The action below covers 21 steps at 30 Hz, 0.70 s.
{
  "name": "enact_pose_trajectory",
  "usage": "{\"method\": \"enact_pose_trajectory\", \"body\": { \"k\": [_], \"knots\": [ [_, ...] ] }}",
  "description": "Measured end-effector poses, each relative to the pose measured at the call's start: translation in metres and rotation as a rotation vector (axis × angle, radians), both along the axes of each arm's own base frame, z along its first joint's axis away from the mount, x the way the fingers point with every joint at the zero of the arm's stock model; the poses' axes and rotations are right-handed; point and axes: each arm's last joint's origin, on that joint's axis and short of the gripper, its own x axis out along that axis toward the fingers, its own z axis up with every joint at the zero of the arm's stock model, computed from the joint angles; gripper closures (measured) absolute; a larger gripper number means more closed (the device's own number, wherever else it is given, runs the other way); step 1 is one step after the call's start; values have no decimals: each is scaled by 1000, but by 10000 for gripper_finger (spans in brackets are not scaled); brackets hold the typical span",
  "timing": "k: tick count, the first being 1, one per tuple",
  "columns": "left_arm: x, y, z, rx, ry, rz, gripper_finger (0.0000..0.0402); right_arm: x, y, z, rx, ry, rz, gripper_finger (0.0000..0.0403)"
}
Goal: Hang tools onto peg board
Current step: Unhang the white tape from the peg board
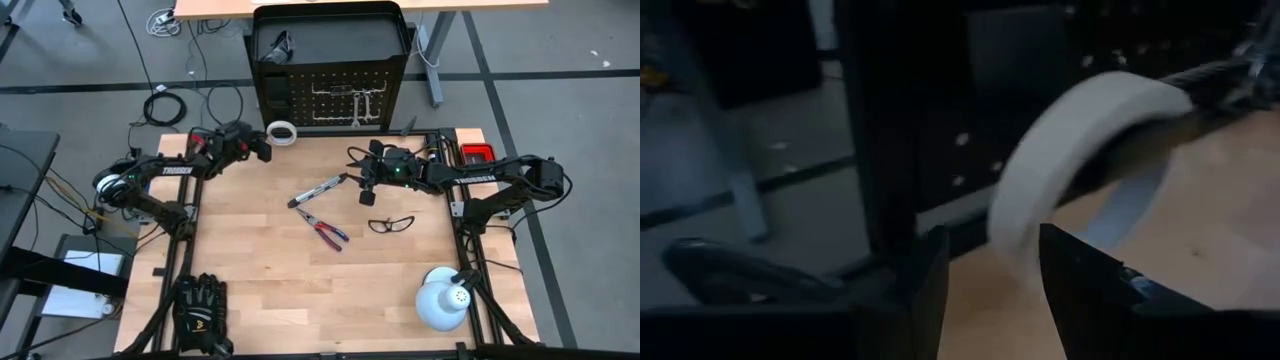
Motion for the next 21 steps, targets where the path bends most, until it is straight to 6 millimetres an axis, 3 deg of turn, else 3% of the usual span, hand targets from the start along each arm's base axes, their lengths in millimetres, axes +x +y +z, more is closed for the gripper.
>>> {"method": "enact_pose_trajectory", "body": {
  "k": [4, 13, 21],
  "knots": [
    [7, -6, 3, 59, 17, -55, 233, 0, -1, 0, -2, -3, -2, 263],
    [11, -9, 3, 82, 46, -55, 153, 0, -1, 1, -3, -7, -2, 263],
    [17, -6, -10, 55, 46, -42, 151, 1, -1, 3, -10, -31, -2, 263]
  ]
}}
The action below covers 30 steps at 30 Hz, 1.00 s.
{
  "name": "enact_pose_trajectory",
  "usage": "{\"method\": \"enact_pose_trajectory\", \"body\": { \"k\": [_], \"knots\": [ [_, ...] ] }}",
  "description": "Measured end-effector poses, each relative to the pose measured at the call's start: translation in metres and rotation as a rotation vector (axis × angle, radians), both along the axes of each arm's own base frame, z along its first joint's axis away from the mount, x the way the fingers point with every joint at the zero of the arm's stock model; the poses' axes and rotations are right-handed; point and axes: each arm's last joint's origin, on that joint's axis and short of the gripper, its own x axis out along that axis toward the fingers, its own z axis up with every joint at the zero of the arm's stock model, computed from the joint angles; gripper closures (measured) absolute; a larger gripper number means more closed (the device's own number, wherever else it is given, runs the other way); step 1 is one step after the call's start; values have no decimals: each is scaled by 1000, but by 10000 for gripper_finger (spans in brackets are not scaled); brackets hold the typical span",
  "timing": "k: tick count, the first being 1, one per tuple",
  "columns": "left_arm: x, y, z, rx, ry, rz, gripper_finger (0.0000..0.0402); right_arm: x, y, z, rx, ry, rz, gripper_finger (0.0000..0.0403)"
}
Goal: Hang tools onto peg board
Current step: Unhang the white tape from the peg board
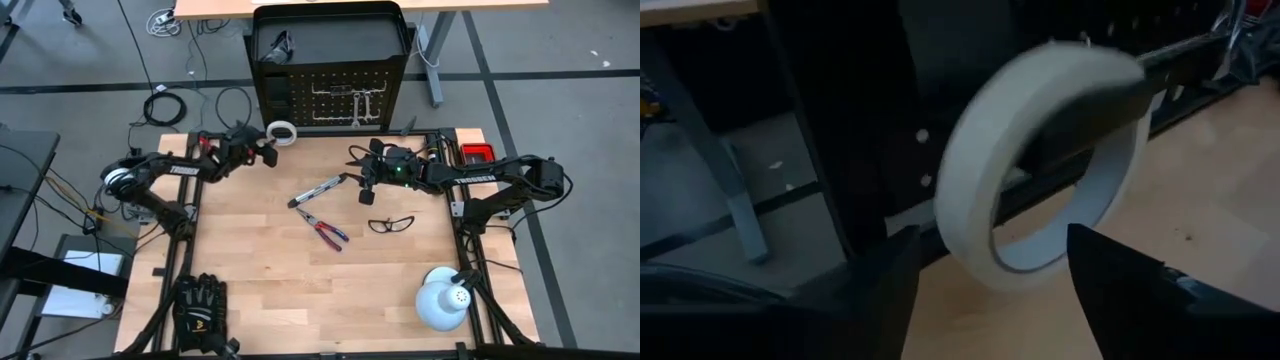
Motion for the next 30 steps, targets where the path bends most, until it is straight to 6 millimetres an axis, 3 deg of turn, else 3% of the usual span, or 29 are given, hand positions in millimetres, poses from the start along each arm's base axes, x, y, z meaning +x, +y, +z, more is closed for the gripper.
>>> {"method": "enact_pose_trajectory", "body": {
  "k": [16, 23, 30],
  "knots": [
    [9, 8, -18, 45, -37, 118, 177, 0, 0, 0, 5, 3, 13, 263],
    [10, 7, -17, 54, -43, 123, 220, 0, 0, 0, 3, 2, 14, 263],
    [13, 4, -15, 62, -60, 111, 292, 0, 0, 0, 2, -1, 14, 263]
  ]
}}
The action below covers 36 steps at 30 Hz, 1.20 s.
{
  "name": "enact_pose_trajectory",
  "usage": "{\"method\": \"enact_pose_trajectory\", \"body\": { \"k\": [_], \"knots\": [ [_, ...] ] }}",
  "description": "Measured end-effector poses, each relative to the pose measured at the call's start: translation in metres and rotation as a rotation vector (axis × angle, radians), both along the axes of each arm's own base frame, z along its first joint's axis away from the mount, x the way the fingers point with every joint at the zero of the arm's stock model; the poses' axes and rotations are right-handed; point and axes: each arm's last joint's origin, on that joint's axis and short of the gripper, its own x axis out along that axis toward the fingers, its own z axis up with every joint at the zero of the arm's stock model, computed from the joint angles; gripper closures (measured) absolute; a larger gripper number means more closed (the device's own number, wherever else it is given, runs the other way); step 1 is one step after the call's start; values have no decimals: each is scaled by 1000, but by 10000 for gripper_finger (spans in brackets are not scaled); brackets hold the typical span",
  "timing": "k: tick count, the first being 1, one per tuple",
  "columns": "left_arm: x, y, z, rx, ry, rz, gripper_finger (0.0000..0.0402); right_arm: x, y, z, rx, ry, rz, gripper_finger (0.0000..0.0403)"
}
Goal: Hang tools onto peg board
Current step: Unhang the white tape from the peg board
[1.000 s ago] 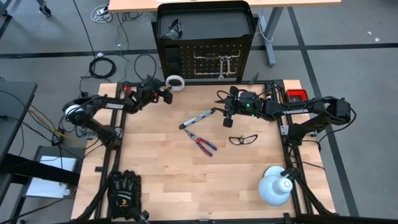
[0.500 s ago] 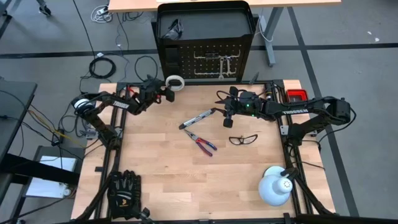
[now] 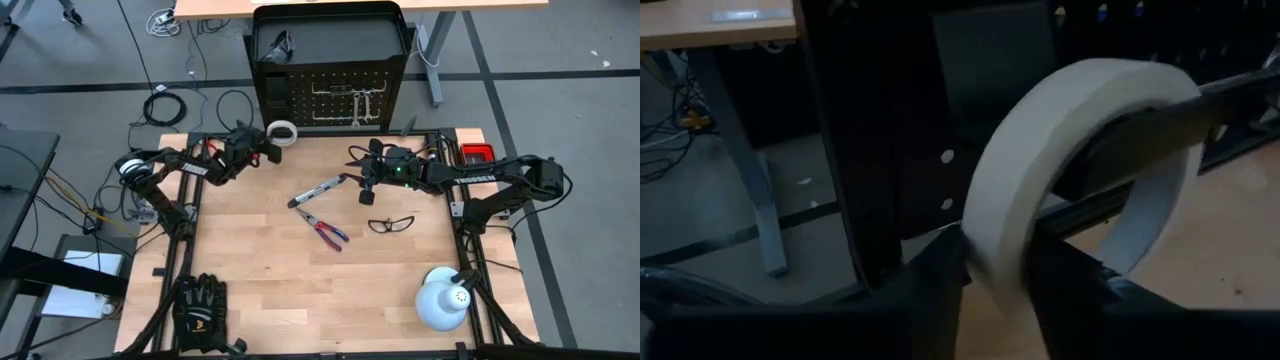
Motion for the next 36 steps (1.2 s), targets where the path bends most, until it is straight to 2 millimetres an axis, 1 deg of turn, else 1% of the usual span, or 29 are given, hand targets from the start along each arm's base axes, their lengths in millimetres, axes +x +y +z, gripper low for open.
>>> {"method": "enact_pose_trajectory", "body": {
  "k": [5, 8, 15, 23, 36],
  "knots": [
    [0, 0, 0, -17, -34, 8, 355, 0, 0, 0, 0, 0, 0, 263],
    [0, 0, 1, -26, -51, 7, 378, 0, 0, 0, 0, 0, 0, 263],
    [1, 0, 1, -70, -134, 7, 379, 0, 0, 0, 0, 0, 0, 263],
    [2, 0, 5, -81, -209, -6, 381, 0, 0, 0, 0, -1, 0, 263],
    [2, 0, 5, -78, -210, -5, 381, 0, 0, 0, 0, 0, -1, 263]
  ]
}}
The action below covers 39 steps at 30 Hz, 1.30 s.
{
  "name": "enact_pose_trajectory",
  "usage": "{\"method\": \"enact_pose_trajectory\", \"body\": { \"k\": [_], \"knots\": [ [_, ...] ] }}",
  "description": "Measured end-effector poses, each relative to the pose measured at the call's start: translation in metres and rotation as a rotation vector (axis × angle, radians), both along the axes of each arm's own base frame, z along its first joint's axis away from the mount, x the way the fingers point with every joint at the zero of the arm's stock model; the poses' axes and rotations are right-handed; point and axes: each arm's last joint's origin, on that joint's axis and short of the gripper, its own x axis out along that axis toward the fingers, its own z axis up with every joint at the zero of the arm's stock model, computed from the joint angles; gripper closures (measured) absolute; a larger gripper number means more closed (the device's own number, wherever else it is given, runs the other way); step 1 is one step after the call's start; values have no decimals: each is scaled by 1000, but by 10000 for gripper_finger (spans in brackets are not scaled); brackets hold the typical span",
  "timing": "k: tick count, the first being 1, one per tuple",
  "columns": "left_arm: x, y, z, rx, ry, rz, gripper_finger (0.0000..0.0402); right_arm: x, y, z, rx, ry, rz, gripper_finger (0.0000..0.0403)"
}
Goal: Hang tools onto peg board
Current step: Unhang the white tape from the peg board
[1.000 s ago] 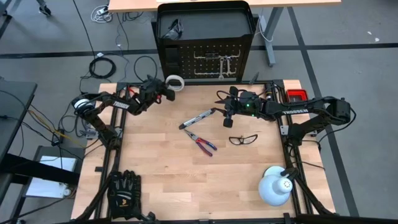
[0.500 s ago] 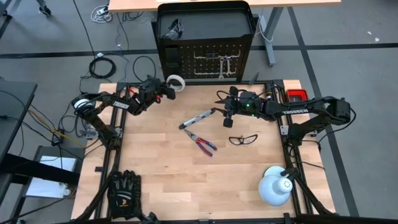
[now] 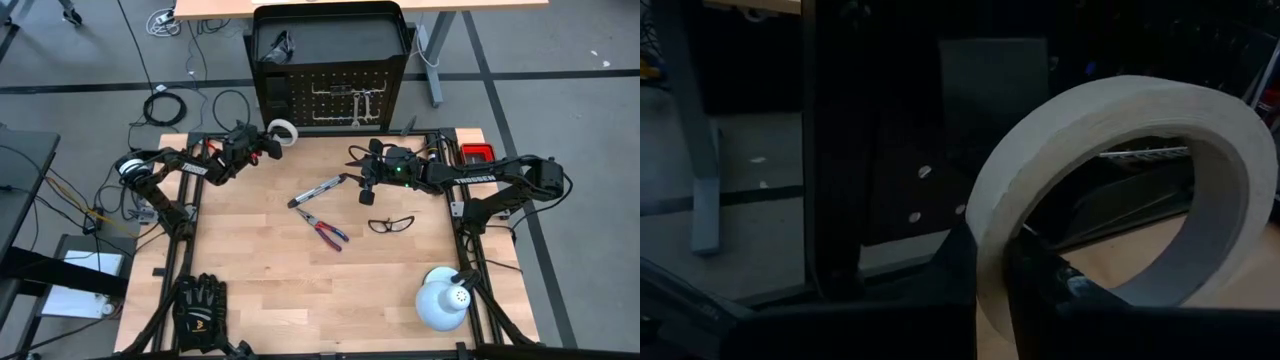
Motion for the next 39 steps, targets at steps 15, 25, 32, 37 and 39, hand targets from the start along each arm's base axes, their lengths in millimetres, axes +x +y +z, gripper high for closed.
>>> {"method": "enact_pose_trajectory", "body": {
  "k": [15, 25, 32, 37, 39],
  "knots": [
    [-2, -3, 6, 19, 36, -7, 376, -1, 0, -4, 22, 36, -4, 263],
    [-26, -29, 6, 63, 71, 65, 376, -1, 0, -4, 40, 31, -11, 263],
    [-19, -50, 1, 28, 139, -14, 376, -1, 0, -4, 47, 30, -13, 263],
    [-7, -79, -8, 8, 274, -82, 376, -2, 1, -5, 51, 43, -13, 263],
    [-1, -89, -10, -22, 311, -113, 376, -2, 1, -6, 52, 53, -13, 263]
  ]
}}
